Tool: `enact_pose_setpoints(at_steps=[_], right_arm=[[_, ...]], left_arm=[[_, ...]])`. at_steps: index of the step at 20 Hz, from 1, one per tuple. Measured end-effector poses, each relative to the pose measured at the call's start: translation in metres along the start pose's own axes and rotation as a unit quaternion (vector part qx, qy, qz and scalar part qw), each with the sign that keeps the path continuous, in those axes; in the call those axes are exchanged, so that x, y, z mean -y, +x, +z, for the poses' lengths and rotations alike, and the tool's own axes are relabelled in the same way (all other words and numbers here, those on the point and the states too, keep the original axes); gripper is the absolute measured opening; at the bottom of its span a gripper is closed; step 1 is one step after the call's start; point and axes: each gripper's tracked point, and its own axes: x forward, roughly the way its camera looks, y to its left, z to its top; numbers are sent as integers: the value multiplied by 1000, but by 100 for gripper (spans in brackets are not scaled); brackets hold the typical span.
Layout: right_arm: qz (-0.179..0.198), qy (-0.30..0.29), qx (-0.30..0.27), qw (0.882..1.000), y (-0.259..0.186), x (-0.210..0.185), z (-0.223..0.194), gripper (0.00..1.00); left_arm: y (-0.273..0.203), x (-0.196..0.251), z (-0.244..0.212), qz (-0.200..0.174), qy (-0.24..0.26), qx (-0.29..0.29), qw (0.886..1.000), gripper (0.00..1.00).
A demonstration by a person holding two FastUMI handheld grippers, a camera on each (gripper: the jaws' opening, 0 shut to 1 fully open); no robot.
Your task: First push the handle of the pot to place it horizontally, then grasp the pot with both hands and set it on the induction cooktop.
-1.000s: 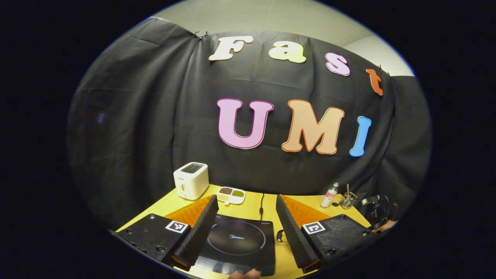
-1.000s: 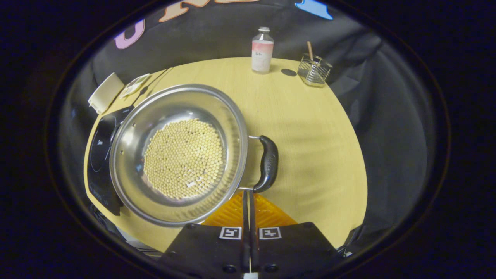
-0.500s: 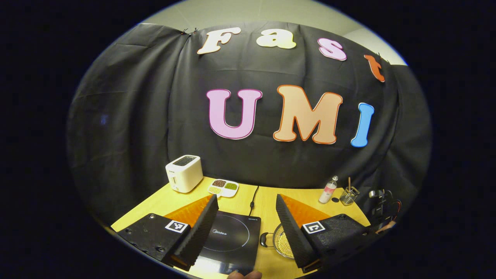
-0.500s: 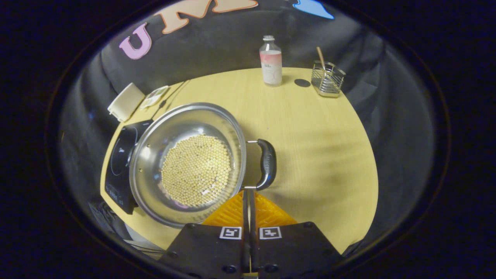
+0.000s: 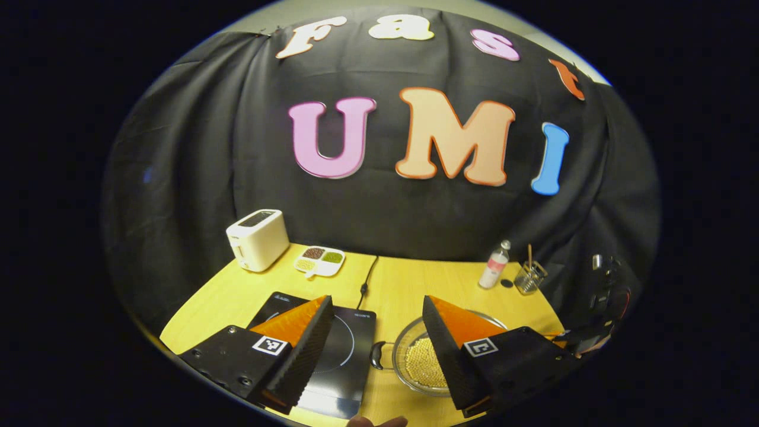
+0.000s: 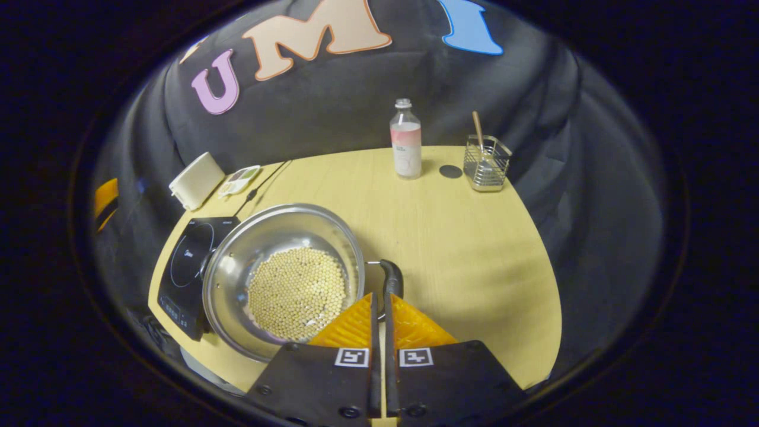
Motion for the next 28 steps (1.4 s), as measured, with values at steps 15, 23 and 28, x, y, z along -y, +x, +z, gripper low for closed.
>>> enact_pose_setpoints(at_steps=[15, 23, 28], right_arm=[[-18, 7, -30, 999, 20, -6, -4, 70], [-31, -2, -62, 998, 41, -6, -17, 71], [-36, -3, -74, 997, 50, -3, -20, 71]], left_arm=[[55, 6, -121, -70, -5, -147, 987, 89], [86, 2, -169, -69, 1, -211, 975, 84], [98, 2, -187, -63, 10, -230, 971, 85]])
